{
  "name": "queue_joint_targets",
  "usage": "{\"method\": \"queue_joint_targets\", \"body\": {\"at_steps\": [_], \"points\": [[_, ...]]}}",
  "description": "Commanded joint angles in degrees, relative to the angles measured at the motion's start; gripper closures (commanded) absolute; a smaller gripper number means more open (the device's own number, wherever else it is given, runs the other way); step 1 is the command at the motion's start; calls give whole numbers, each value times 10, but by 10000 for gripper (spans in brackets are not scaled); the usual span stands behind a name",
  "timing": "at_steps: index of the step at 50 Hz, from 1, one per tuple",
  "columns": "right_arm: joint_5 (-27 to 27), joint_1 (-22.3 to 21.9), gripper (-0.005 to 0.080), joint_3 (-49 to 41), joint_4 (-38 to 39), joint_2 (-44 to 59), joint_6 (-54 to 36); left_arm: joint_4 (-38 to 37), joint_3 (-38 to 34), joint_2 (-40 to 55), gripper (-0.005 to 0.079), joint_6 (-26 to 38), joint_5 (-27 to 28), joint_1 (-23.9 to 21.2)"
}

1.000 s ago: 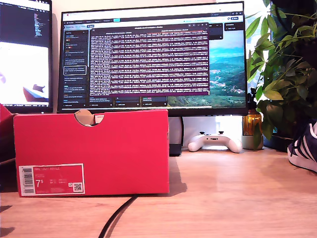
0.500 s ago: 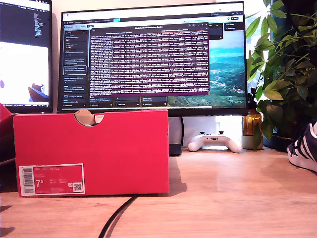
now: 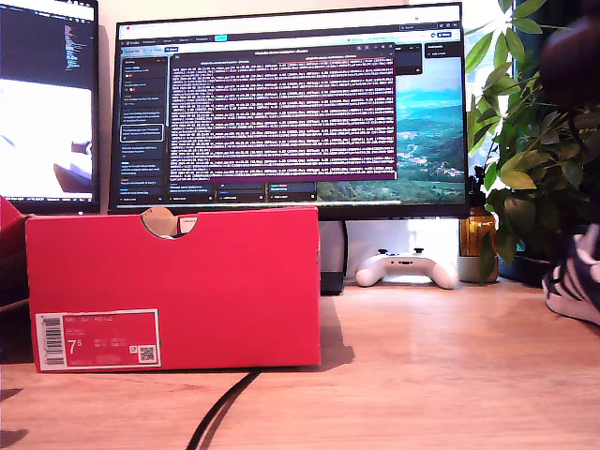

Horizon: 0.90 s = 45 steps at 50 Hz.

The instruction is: Pack the blue shoes by picking the first shoe and placing it inside the red shoebox, left side, then picking and rotating the second shoe and placing it in the shoebox

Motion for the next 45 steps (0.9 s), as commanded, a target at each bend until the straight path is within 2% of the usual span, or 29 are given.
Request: {"method": "queue_joint_targets", "body": {"at_steps": [1, 3, 8, 11, 15, 29, 35, 38, 45], "points": [[-17, 4, 111, -35, 11, -1, 7, 4, -17, 2, 764, 3, 0, -1], [-21, 4, 259, -41, 16, -1, 11, 4, -17, 2, 763, 3, 0, -1], [-25, 4, 770, -42, 7, -2, 26, 4, -17, 2, 763, 3, 0, -1], [-25, 4, 721, -42, 5, -2, 28, 4, -17, 2, 763, 3, 0, -1], [-25, 3, 768, -42, 5, -2, 27, 4, -17, 2, 764, 3, 0, -1], [-22, -9, 765, -33, 1, -35, -3, 4, -17, 2, 764, 3, 0, -1], [3, -19, 765, -11, -24, -61, -37, 4, -17, 2, 764, 3, 0, -1], [23, -21, 765, 3, -42, -76, -69, 4, -17, 2, 764, 3, 0, -1], [73, -23, 765, 40, -46, -105, -242, 4, -17, 2, 764, 3, 0, -1]]}}
